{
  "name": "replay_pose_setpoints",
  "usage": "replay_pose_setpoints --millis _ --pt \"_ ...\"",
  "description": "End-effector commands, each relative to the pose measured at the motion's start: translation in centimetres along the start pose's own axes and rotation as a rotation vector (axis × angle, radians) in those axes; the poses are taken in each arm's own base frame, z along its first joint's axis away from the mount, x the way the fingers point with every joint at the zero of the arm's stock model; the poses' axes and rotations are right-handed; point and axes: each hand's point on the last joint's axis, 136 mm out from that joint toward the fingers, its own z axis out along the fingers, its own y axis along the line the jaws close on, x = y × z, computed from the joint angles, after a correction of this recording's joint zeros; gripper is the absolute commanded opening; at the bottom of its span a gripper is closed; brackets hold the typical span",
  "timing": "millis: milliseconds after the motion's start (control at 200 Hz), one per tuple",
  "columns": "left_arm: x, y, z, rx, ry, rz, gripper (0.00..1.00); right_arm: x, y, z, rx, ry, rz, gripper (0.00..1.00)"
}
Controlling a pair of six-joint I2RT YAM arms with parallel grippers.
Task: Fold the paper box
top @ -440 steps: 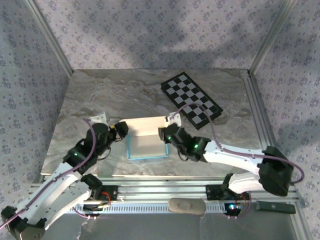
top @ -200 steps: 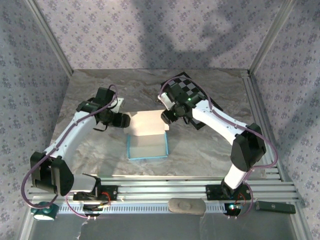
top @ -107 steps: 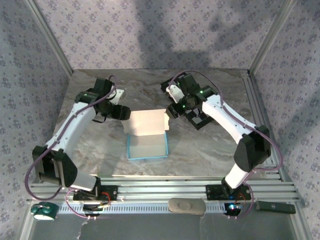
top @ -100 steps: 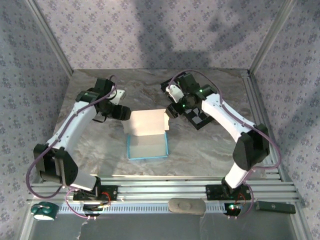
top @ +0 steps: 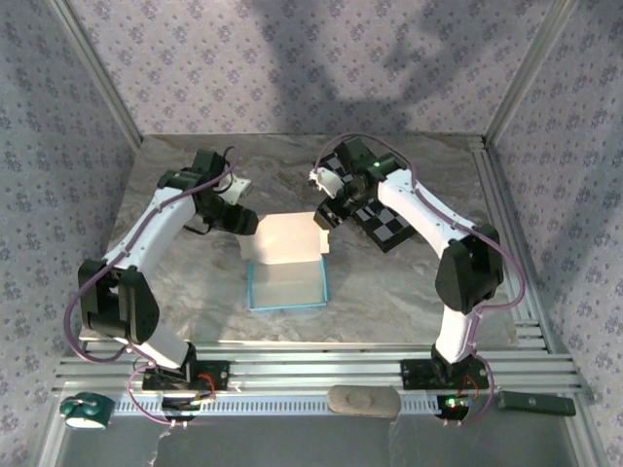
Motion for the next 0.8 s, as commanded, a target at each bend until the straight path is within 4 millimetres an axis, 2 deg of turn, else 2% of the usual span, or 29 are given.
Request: replay_pose_setpoints --millis 0,420,490,605,795 --pt "1.0 -1.0 -0.1 0.023 0.025 0.011 0.54 1.0 0.6 -0.1 0.015 0.040 -0.015 0.47" --pt "2.0 -1.4 0.7 -0.009 0.039 -0.006 0.49 1.9 0.5 1.0 0.078 0.096 -0.021 0.34" --pt "2.1 -1.4 0.7 -0.017 0.034 -0.008 0.49 2.2 0.4 1.0 0.094 0.101 -0.020 0.33" --pt "2.3 -1.4 0.5 -0.036 0.026 -0.008 0.49 2.7 0.5 0.9 0.121 0.095 -0.021 0.39" --pt "2.7 -1.3 0.6 -0.050 0.019 -0.022 0.45 2.9 0.6 1.0 0.123 0.072 -0.016 0.32"
